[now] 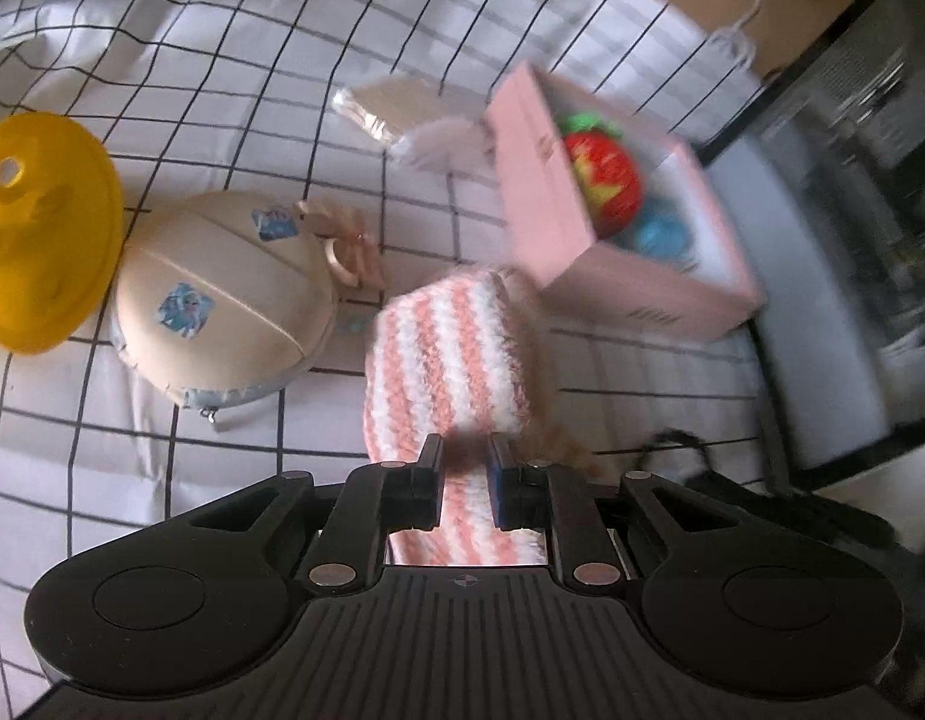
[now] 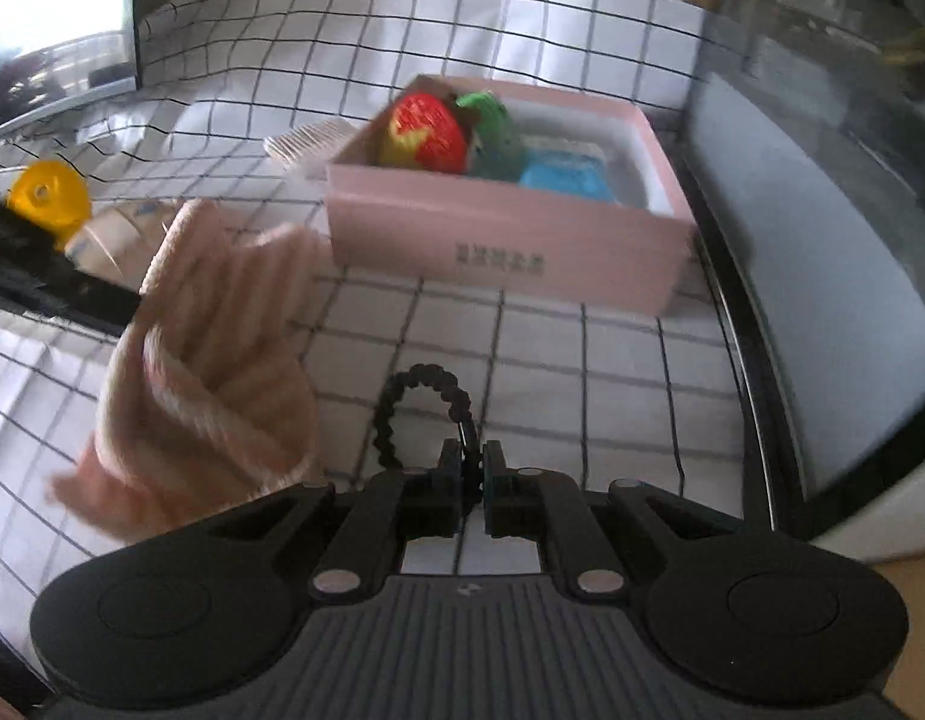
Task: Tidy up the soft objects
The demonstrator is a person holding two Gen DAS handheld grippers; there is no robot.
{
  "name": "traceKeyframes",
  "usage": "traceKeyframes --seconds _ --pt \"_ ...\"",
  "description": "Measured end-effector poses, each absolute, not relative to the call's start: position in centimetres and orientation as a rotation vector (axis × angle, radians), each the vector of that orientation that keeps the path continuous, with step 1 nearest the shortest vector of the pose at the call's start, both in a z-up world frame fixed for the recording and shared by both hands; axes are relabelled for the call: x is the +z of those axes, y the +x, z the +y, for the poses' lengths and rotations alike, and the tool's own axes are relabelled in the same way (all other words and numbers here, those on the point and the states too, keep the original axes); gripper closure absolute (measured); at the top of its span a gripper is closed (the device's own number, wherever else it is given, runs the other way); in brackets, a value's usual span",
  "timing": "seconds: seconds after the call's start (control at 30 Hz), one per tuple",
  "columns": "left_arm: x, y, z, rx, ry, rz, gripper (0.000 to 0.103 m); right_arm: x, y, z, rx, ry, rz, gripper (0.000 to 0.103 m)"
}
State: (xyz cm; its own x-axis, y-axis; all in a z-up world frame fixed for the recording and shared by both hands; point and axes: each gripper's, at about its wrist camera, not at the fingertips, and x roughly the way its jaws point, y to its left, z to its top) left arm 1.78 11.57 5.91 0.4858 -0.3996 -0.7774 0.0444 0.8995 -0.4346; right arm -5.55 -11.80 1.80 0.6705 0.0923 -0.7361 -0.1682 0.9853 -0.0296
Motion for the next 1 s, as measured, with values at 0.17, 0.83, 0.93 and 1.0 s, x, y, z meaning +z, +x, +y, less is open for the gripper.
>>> traceKeyframes --seconds 0.17,0.83,0.93,1.0 --pt "4.4 4.1 8.5 -0.222 -0.285 1.075 0.087 0.8 -7.0 -12.8 0.181 -0.016 0.834 0.074" --pt "5.2 5.2 5.0 -0.2 -0.175 1.128 0.087 -0.6 -7.3 -11.5 0.292 -0.077 0.752 0.034" --pt "5.3 5.4 4.3 -0.25 -0.229 1.137 0.087 -0.7 -7.6 -11.6 0.297 -0.081 0.742 0.034" --pt "5.0 5.5 3.5 -0.255 -0.197 1.141 0.087 -0.8 -7.6 -11.5 0.299 -0.083 0.736 0.032"
